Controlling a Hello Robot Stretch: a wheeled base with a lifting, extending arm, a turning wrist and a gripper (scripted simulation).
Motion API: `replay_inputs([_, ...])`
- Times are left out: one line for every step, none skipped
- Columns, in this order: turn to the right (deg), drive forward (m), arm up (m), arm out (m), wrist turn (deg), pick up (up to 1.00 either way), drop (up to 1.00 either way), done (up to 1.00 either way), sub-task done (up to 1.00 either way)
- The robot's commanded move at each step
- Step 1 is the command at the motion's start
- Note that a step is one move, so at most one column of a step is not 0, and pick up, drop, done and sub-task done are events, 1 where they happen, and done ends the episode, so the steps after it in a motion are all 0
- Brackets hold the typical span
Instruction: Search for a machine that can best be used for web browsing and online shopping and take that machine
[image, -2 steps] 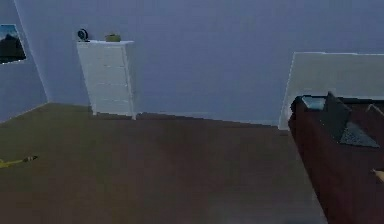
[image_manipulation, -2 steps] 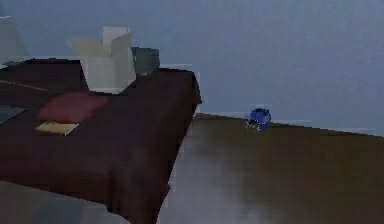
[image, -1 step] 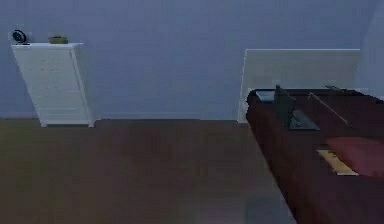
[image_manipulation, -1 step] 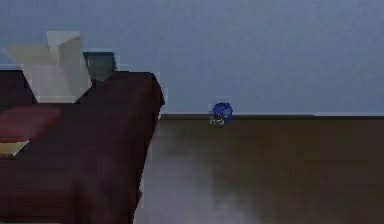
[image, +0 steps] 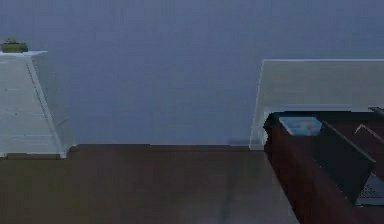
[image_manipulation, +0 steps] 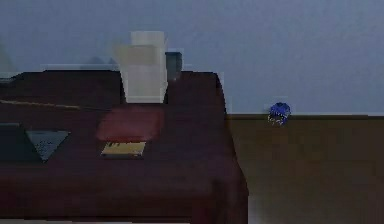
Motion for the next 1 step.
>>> replay_inputs([-39.0,0.00,0.00,0.00,0.0,0.00,0.00,0.00,0.00])
